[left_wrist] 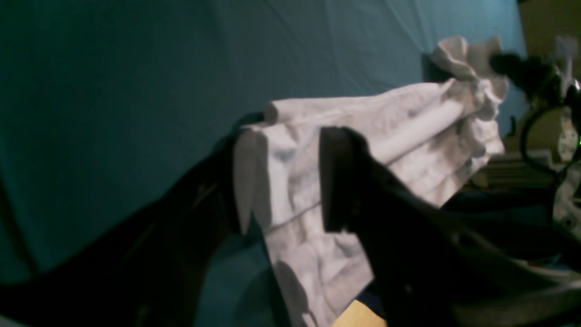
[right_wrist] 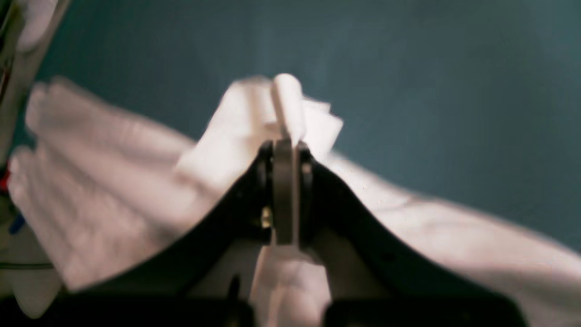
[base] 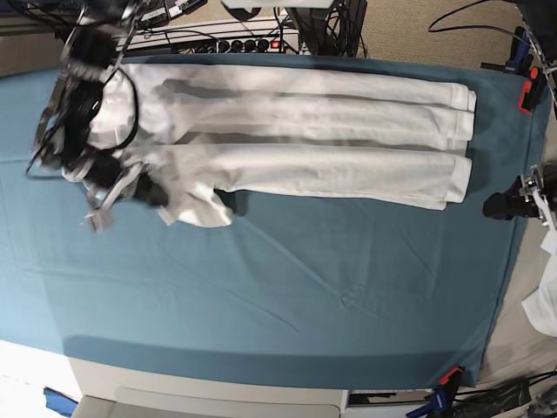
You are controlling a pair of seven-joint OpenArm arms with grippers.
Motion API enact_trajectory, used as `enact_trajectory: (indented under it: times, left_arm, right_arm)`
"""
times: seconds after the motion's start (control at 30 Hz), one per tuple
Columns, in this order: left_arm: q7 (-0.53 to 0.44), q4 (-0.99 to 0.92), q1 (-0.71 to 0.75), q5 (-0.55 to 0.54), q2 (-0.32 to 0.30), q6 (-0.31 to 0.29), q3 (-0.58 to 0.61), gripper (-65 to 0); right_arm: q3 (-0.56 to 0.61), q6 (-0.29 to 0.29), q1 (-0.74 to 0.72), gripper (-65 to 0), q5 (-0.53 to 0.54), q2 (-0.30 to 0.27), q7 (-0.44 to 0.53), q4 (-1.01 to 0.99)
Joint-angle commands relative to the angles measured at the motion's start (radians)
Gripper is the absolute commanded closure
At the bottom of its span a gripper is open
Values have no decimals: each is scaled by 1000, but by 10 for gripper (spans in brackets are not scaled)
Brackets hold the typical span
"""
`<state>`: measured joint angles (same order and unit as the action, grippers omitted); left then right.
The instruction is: Fold the T-shirt properly
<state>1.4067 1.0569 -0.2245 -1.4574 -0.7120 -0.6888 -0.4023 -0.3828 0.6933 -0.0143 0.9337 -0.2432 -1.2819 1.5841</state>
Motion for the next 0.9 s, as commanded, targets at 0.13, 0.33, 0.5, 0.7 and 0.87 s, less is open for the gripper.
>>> enact_trajectory:
  times: [0.13, 0.33, 0.5, 0.7, 0.87]
  left_arm:
    - [-10, 13, -19, -26, -3, -5, -8, -249]
    - [-10, 13, -19, -26, 0, -5, -8, -249]
    - [-10, 13, -19, -26, 0, -9, -8, -249]
    - [-10, 13, -19, -26, 0, -9, -8, -249]
    - [-10, 13, -19, -26, 0, -9, -8, -249]
  right_arm:
    - [-2, 5, 171, 0, 27, 77, 20, 224]
    - [-3, 5, 342, 0, 26, 94, 23, 410]
    - [-3, 5, 412, 0, 24, 94, 25, 436]
    - [-3, 5, 445, -51, 0, 94, 26, 436]
    - [-2, 5, 476, -255, 4, 94, 26, 436]
